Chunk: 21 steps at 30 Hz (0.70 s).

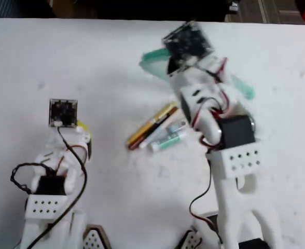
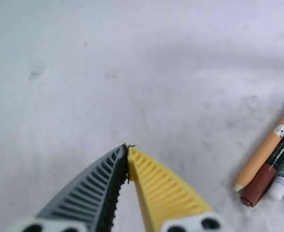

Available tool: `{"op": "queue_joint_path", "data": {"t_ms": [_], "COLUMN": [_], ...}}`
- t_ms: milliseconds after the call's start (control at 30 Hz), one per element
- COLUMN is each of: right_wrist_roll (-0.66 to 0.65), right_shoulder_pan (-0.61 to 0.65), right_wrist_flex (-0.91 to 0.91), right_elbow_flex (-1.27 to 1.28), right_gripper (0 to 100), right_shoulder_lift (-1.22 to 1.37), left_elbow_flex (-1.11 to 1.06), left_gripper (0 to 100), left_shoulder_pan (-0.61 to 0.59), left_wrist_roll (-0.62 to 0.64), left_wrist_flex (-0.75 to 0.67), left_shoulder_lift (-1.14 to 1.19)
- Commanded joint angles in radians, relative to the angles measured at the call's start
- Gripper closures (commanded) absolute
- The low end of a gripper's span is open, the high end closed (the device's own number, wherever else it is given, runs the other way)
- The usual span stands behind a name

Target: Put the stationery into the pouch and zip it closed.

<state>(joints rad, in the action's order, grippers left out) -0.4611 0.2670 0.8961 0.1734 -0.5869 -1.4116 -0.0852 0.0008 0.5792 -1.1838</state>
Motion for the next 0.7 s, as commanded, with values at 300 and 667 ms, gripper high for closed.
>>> {"op": "queue_joint_path", "data": {"t_ms": [300, 667], "right_wrist_roll": [-0.006, -0.006], "right_shoulder_pan": [-0.082, -0.084], "right_wrist_flex": [-0.148, -0.004], "right_elbow_flex": [-0.232, -0.288], "right_gripper": [98.1, 98.1], "right_shoulder_lift": [-0.042, -0.044], "left_elbow_flex": [0.031, 0.026], "left_gripper": [97, 97], "left_shoulder_pan": [0.008, 0.033], "left_wrist_roll": [0.003, 0.003], "left_wrist_flex": [-0.029, -0.029], "left_shoulder_lift": [0.002, 0.002]}}
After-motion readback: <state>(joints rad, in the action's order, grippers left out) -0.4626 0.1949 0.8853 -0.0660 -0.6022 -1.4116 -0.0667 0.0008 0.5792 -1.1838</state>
